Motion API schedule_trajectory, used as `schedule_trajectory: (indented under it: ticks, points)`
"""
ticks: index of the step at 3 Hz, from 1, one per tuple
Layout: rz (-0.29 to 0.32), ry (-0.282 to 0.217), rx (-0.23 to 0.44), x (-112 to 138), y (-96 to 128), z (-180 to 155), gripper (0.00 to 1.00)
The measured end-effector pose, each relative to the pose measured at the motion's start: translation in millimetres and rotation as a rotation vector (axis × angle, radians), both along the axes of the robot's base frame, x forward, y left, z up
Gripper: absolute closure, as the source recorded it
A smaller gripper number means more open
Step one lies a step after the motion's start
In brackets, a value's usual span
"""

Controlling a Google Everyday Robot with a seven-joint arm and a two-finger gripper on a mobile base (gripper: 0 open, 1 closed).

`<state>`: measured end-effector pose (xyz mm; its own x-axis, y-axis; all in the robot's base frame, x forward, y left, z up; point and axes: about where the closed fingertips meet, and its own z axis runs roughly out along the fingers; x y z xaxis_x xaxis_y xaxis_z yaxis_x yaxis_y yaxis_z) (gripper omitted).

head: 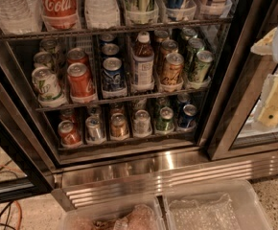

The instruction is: Pick coke can from top shelf of fridge

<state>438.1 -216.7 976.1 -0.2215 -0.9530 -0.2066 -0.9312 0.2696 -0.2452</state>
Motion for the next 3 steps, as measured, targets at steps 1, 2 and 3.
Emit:
schedule_trajectory:
  ticks: [1, 2, 3]
  points:
    - [0.000, 0.000, 0.000, 0, 0, 0, 0.00]
    - [0.002, -0.008, 0.030, 7, 3, 0, 0.00]
    - [0.052, -0.028, 0.035, 25, 23, -6, 0.00]
